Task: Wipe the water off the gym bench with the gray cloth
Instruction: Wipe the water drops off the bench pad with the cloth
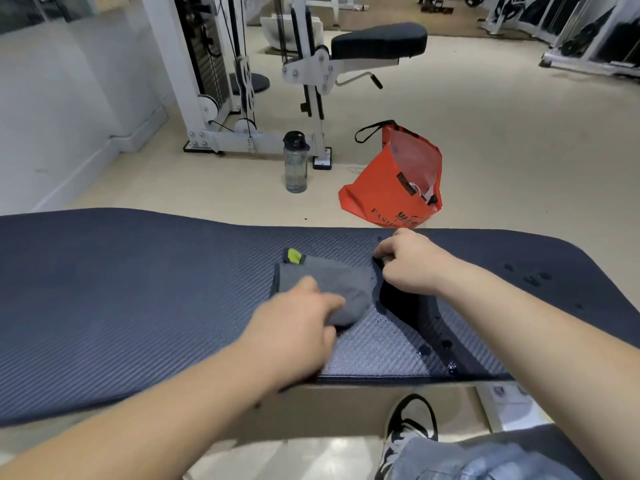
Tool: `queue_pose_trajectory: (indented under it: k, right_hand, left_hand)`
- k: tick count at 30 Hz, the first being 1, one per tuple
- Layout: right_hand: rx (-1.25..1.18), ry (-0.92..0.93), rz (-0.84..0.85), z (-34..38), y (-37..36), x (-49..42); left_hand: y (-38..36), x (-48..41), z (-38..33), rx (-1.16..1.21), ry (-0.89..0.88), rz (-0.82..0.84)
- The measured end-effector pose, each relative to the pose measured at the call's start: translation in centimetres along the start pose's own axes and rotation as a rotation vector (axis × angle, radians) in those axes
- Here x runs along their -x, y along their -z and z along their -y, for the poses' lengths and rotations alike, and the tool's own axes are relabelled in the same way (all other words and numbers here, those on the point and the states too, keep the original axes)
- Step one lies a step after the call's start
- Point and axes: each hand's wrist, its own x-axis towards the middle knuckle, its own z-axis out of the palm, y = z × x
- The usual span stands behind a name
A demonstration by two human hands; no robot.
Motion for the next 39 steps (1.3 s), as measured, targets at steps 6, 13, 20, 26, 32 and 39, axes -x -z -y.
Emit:
queue_pose_trajectory:
  k: [6, 13, 20, 26, 32, 39]
  right_hand:
    - [0.027, 0.024, 0.041, -0.1, 0.0, 0.5]
    - [-0.124, 0.037, -0.024, -0.7, 0.9, 0.6]
    - [-0.167, -0.005, -0.084, -2.7, 1.5, 0.8]
    - [-0.161, -0.013, -0.092, -2.9, 1.5, 0.4]
    - [-0.144, -0.072, -0.071, -3.7, 1.5, 0.6]
    - [-0.149, -0.078, -0.078, -3.9, 1.5, 0.4]
  left_hand:
    - [0.8, -1.2, 3.3, -0.203, 0.295, -0.07]
    - [0.7, 0.1, 0.0, -0.158, 0.014, -0.032]
    - [0.6, -1.1, -0.7, -0.216, 0.088, -0.003]
    - [1.2, -2.8, 0.8, -0.156, 0.098, 0.019]
    - [0.3, -2.2, -2.0, -0.192, 0.13, 0.109]
    - [-0.1, -7.5, 0.8, -0.094, 0.213, -0.071]
